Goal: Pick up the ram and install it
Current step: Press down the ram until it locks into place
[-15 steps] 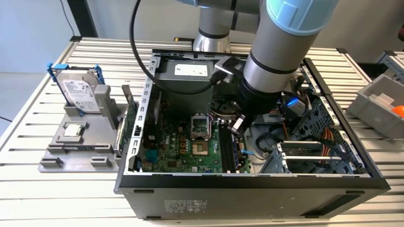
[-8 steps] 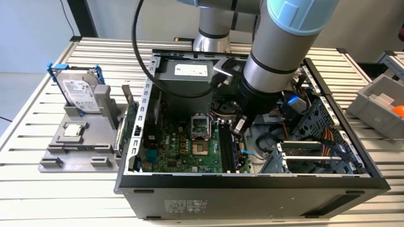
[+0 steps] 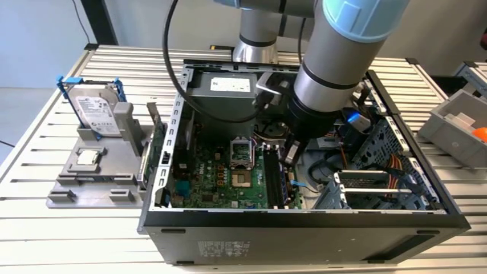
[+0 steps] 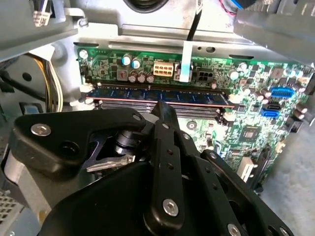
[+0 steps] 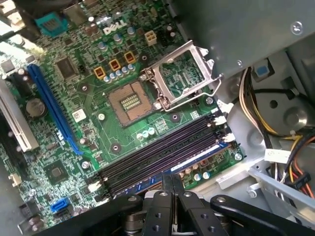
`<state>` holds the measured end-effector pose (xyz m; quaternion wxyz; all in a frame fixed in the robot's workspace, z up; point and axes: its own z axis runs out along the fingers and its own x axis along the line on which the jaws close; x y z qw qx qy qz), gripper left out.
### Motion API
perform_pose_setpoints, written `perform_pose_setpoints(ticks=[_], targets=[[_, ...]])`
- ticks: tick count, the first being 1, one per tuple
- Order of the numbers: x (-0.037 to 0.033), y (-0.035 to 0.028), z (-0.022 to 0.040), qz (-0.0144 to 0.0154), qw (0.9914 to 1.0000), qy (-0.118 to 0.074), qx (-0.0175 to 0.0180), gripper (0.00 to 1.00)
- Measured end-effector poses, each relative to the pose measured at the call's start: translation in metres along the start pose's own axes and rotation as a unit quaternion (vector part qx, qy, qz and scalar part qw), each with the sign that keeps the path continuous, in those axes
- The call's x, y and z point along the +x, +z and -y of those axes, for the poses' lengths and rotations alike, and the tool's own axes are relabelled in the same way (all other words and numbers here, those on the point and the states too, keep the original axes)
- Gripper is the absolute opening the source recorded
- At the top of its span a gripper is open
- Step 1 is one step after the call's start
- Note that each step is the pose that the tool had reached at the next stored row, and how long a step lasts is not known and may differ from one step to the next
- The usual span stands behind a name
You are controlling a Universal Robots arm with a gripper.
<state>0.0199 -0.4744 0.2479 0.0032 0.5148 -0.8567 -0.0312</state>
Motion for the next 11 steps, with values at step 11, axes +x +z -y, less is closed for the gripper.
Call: perform_pose_setpoints(ticks=[11], targets=[[-0.0001,-0.0001,0.0003,-0.004,0.99735,-0.073,-0.0015,0.0]])
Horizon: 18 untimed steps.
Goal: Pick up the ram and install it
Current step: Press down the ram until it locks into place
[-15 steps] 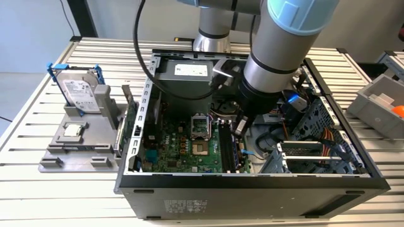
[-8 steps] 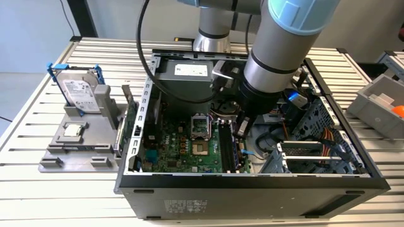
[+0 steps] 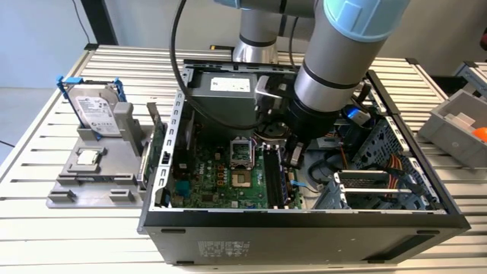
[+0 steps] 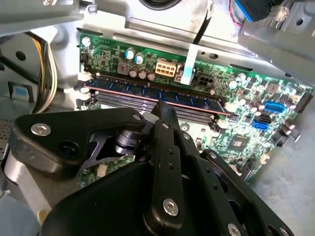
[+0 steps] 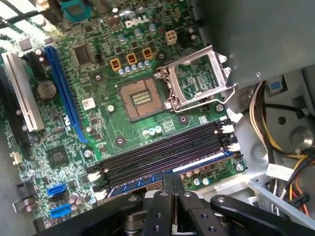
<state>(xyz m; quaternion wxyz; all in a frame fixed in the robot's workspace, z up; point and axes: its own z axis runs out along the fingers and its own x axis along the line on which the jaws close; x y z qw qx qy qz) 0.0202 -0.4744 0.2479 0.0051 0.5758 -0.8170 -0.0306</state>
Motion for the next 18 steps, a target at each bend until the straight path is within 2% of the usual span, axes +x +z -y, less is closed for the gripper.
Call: perform_pose_setpoints(ticks=[5,11,14,18], targets=[[-0.0001,0.0,0.0003,-0.0012,0.99964,-0.027,-0.0003,0.0],[-0.0002,0.0,0.0006,-0.0019,0.99836,-0.057,0.002,0.0],[-0.0002,0.0001,0.0006,-0.0024,0.99717,-0.075,0.0032,0.0],[-0.0003,0.0002,0.0005,-0.0037,0.99449,-0.105,0.0026,0.0]])
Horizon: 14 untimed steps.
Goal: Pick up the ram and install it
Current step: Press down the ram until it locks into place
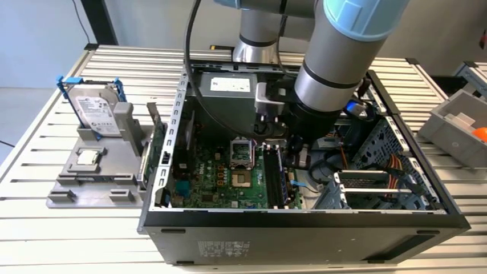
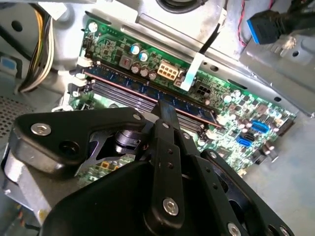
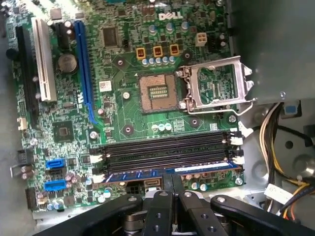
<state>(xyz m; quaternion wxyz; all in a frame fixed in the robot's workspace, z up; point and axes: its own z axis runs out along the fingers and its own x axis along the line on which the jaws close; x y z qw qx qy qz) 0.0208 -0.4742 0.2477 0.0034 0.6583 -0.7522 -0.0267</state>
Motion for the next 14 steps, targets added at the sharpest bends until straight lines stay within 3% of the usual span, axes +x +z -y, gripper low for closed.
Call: perform_pose_setpoints(ticks=[5,14], targets=[[-0.0006,0.0003,0.0,-0.0013,0.99954,-0.03,0.0002,0.0],[-0.0018,0.0021,-0.0006,-0.0014,0.99931,-0.037,0.0023,0.0]])
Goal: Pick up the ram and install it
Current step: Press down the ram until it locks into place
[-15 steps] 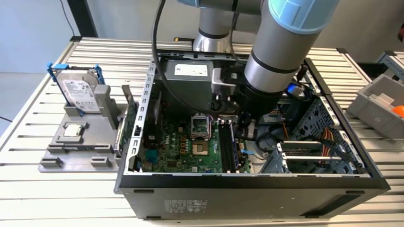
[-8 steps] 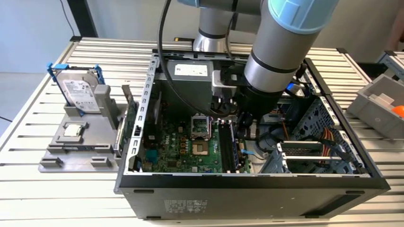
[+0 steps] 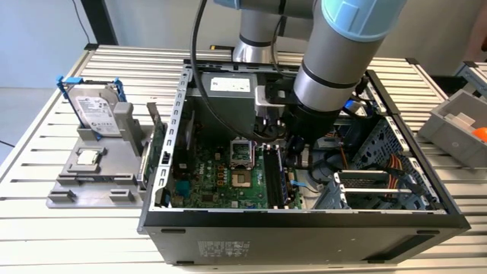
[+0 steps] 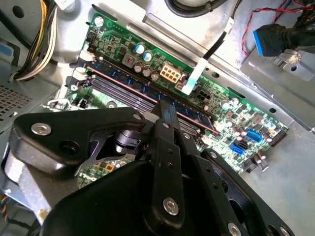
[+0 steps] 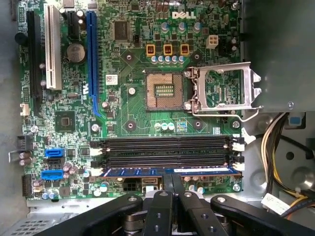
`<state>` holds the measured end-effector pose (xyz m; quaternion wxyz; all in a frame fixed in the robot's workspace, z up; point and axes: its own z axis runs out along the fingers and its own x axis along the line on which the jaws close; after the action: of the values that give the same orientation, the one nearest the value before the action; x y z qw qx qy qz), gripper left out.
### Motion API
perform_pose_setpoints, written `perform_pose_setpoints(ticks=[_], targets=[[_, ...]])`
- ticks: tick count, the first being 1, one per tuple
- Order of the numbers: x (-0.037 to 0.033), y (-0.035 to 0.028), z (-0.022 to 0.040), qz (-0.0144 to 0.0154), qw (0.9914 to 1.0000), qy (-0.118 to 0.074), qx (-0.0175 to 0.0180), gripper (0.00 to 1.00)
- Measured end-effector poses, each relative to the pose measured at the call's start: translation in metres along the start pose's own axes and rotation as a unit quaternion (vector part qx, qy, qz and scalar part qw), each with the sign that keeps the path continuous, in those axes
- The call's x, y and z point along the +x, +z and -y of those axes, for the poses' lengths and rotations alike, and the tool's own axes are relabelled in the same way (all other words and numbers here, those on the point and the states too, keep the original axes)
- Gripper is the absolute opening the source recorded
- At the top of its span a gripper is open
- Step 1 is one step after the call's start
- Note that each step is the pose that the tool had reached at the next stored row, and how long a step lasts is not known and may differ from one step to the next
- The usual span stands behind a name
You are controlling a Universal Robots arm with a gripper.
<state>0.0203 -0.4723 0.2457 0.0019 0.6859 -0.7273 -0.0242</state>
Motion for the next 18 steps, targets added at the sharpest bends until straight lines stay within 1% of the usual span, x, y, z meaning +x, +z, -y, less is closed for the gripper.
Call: perform_pose_setpoints(ticks=[3,7,14,18], targets=[[-0.0002,0.0024,-0.0007,0.0,1.0,0.0,0.0001,0.0],[-0.0003,0.0077,-0.0007,0.0001,1.0,0.0,0.0001,0.0],[-0.0002,0.0083,-0.0007,0.0,1.0,0.0,0.0001,0.0],[-0.0002,0.0099,-0.0006,-0.0001,1.0,0.0,0.0001,0.0]])
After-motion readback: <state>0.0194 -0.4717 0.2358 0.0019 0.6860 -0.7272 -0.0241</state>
